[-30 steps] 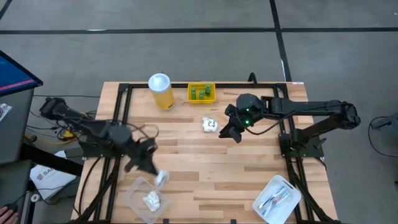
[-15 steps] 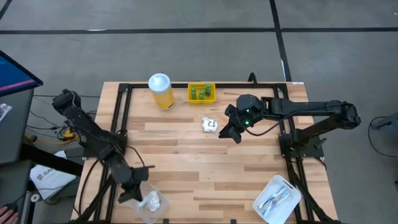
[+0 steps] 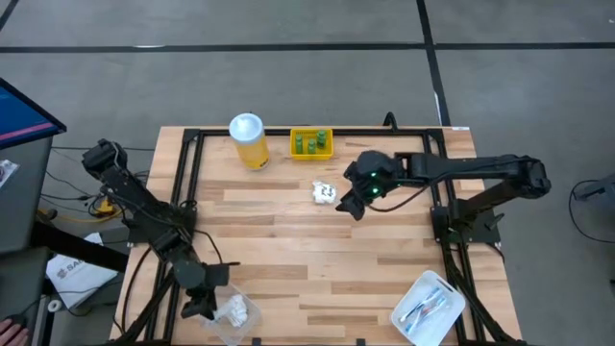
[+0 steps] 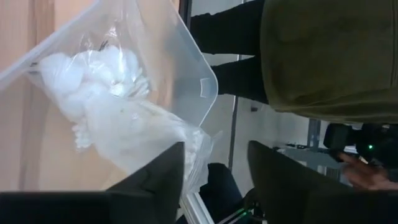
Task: Pick & Place Travel size toiletries
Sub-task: Put the right white cotton pack into the transparent bin, then put the white cotton pack into the transparent bin
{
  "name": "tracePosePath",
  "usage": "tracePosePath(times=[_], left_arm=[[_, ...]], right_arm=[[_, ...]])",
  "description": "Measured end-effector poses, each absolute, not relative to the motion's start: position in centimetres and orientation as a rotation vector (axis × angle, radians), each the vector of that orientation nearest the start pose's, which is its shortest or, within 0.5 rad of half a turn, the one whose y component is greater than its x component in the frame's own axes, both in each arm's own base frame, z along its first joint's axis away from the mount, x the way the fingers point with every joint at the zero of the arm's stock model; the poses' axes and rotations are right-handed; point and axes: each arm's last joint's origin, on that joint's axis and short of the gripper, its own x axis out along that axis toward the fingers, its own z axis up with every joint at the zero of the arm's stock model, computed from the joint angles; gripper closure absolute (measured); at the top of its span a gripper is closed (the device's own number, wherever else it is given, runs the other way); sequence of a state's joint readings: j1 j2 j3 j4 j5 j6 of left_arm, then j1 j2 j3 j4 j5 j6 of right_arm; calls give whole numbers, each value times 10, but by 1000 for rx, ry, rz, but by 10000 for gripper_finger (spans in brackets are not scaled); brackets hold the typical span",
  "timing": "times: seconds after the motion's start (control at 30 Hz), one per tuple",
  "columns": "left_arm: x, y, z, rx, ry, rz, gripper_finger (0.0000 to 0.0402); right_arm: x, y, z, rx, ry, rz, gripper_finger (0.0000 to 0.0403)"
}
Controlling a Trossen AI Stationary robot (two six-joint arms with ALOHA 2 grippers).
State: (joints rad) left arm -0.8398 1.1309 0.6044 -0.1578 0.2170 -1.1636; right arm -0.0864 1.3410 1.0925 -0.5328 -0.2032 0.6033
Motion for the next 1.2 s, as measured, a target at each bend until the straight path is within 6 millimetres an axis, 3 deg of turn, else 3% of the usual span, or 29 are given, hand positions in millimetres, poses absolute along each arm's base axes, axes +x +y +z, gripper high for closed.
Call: tracePosePath(times=[0.13,0.27,0.53,0.7,0.93,1.07,1.2], left_arm=[[150,-164,213,-825,1137,-456,191],[157,-150,223,-912,1106,-456,173],[152,-119,256,-1046,935,-494,186],[151,-90,276,-1123,701,-417,197],[151,-51,301,-938,237,-223,198],[153,-34,303,-813,120,-39,182],[157,-24,301,-793,101,31,162]], right_arm=[[291,-20,270,688,870,-201,197],[307,-25,242,707,958,-256,196],[325,-38,193,794,1090,-382,199],[326,-52,186,820,1075,-456,201],[321,-77,185,829,1051,-563,221],[321,-86,167,846,1110,-577,232],[327,-84,148,872,1173,-529,234]])
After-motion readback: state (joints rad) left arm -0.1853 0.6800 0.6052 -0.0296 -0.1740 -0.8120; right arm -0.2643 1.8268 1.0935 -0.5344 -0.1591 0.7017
